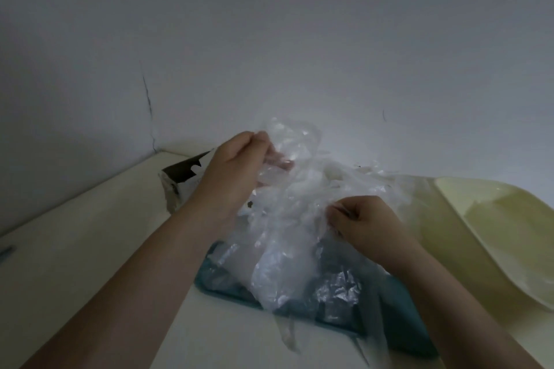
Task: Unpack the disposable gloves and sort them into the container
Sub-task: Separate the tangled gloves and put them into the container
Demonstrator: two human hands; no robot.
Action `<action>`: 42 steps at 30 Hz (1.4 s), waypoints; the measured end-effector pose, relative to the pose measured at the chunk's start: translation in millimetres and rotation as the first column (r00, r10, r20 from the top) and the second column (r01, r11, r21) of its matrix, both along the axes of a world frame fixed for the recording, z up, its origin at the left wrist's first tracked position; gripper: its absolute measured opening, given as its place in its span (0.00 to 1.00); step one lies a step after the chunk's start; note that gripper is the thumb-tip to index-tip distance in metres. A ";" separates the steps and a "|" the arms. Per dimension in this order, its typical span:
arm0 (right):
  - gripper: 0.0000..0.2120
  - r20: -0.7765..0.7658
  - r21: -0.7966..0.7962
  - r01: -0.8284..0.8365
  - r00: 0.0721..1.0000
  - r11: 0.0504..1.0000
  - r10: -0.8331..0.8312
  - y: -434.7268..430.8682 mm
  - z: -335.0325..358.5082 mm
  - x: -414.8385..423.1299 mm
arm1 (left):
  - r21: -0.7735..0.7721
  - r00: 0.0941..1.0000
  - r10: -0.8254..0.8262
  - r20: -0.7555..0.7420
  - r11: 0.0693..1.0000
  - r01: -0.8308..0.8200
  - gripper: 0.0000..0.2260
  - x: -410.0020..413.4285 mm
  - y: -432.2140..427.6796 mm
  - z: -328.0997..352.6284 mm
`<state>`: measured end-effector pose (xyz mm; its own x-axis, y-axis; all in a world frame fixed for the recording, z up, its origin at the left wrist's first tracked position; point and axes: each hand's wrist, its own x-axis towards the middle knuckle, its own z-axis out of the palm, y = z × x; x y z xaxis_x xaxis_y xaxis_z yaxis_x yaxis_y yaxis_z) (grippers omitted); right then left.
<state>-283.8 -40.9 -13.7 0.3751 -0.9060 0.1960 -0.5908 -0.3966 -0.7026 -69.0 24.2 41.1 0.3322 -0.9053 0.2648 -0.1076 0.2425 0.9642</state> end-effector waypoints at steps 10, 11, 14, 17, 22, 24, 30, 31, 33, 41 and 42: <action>0.08 0.034 0.107 -0.028 0.999 0.994 0.024 32.9 72.4 -10.1 | 0.153 0.948 -0.298 -0.111 0.938 0.312 0.03 -3.1 28.0 30.1; 0.08 0.042 0.090 -0.022 0.999 0.996 0.019 36.4 78.7 -16.9 | 0.139 0.943 -0.307 -0.130 0.936 0.324 0.01 -3.3 29.5 31.0; 0.09 0.130 0.052 0.027 0.991 0.998 -0.034 44.3 93.5 -40.7 | 0.115 0.939 -0.320 -0.121 0.936 0.334 0.04 -10.9 30.9 35.1; 0.08 0.234 -0.003 0.100 0.967 0.995 -0.096 41.8 101.0 -56.6 | 0.136 0.869 -0.464 -0.169 0.863 0.487 0.08 -32.0 34.6 37.2; 0.11 0.476 0.213 -0.196 0.877 0.957 0.074 42.1 102.5 -73.4 | 0.114 0.822 -0.538 -0.187 0.819 0.562 0.06 -63.8 33.5 34.8; 0.16 0.561 0.308 -0.299 0.824 0.903 0.082 46.5 100.4 -78.1 | 0.126 0.863 -0.489 -0.126 0.855 0.503 0.06 -69.3 30.4 31.3; 0.38 0.583 0.464 -0.331 0.812 0.822 -0.002 60.7 103.7 -82.4 | 0.120 0.945 -0.319 -0.078 0.938 0.327 0.08 -78.0 23.8 18.9; 0.40 0.579 0.456 -0.336 0.815 0.824 0.012 61.6 102.5 -82.6 | 0.112 0.955 -0.284 -0.080 0.950 0.292 0.07 -80.2 22.0 17.1; 0.34 0.544 0.377 -0.349 0.833 0.858 0.100 63.2 97.8 -80.1 | 0.102 0.968 -0.236 -0.087 0.964 0.245 0.05 -85.1 19.3 14.8; 0.11 0.663 0.313 -0.017 0.719 0.950 -0.206 31.9 76.7 -81.6 | 0.175 0.943 -0.327 0.068 0.934 0.311 0.06 -54.1 29.5 1.2; 0.12 0.668 0.325 -0.023 0.713 0.945 -0.212 28.4 75.1 -84.7 | 0.198 0.939 -0.332 0.090 0.930 0.310 0.05 -44.1 31.3 -1.9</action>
<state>-368.5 -12.5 61.4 0.1513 -0.9846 0.0872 0.0800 -0.0757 -0.9939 -113.1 55.6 39.2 -0.0077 -0.9940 0.1089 -0.1697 0.1086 0.9795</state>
